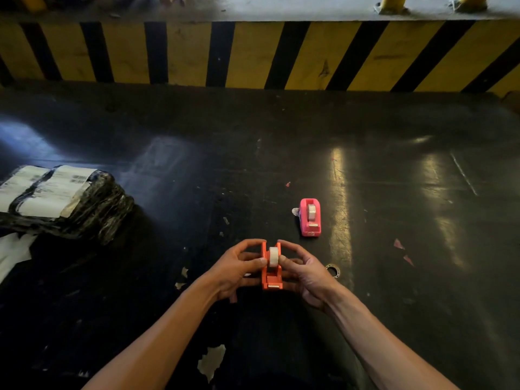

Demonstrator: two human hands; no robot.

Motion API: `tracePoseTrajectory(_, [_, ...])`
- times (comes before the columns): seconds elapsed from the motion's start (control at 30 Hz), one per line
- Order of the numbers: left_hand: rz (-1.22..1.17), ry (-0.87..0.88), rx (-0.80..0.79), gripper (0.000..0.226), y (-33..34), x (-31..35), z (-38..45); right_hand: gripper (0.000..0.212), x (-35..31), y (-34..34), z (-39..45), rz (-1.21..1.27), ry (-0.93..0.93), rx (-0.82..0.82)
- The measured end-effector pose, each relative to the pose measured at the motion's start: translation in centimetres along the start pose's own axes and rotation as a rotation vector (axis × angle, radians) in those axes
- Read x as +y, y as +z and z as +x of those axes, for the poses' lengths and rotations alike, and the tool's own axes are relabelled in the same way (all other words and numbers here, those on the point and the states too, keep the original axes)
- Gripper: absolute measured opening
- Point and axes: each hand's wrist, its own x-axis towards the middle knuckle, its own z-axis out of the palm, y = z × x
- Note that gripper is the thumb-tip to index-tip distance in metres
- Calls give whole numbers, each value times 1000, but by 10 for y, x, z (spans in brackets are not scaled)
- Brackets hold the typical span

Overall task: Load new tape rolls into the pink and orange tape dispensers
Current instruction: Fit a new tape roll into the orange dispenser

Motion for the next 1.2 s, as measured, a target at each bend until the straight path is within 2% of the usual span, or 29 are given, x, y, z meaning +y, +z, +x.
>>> tracePoseTrajectory(0.23, [-311, 16, 154, 42, 15, -16, 8, 30, 4, 14, 5, -163, -80, 102])
tracePoseTrajectory(0.3, [-371, 50, 217, 43, 18, -19, 11, 41, 3, 19, 1, -423, -157, 69])
tracePoseTrajectory(0.33, [-383, 58, 241, 44, 18, -19, 12, 55, 3, 18, 1, -645, -199, 58])
tracePoseTrajectory(0.4, [-376, 76, 265, 44, 18, -18, 10, 72, 7, 16, 2, -993, -295, 120])
tracePoseTrajectory(0.47, [-352, 88, 243, 47, 17, -18, 8, 69, 10, 14, 3, -1080, -400, 175])
tracePoseTrajectory(0.57, [-191, 120, 165, 69, 7, -22, 7, 65, 12, 7, 4, -1159, -478, 142])
tracePoseTrajectory(0.63, [175, 220, 111, 80, -6, -24, 8, 66, 10, -1, 3, -1209, -464, 63])
tracePoseTrajectory(0.7, [558, 293, 61, 78, -16, -22, 6, 67, 8, -9, 2, -1217, -419, 6])
tracePoseTrajectory(0.77, [729, 336, 65, 64, -21, -19, 5, 65, 7, -14, 2, -1179, -397, 10])
tracePoseTrajectory(0.87, [834, 440, 138, 46, -21, -21, 7, 58, 5, -17, 2, -1188, -460, 48])
tracePoseTrajectory(1.0, [843, 492, 172, 44, -16, -30, 9, 50, 5, -21, -1, -1259, -491, 32])
tracePoseTrajectory(1.2, [977, 489, 179, 45, -5, -53, 14, 48, 22, -35, -1, -1338, -465, 41])
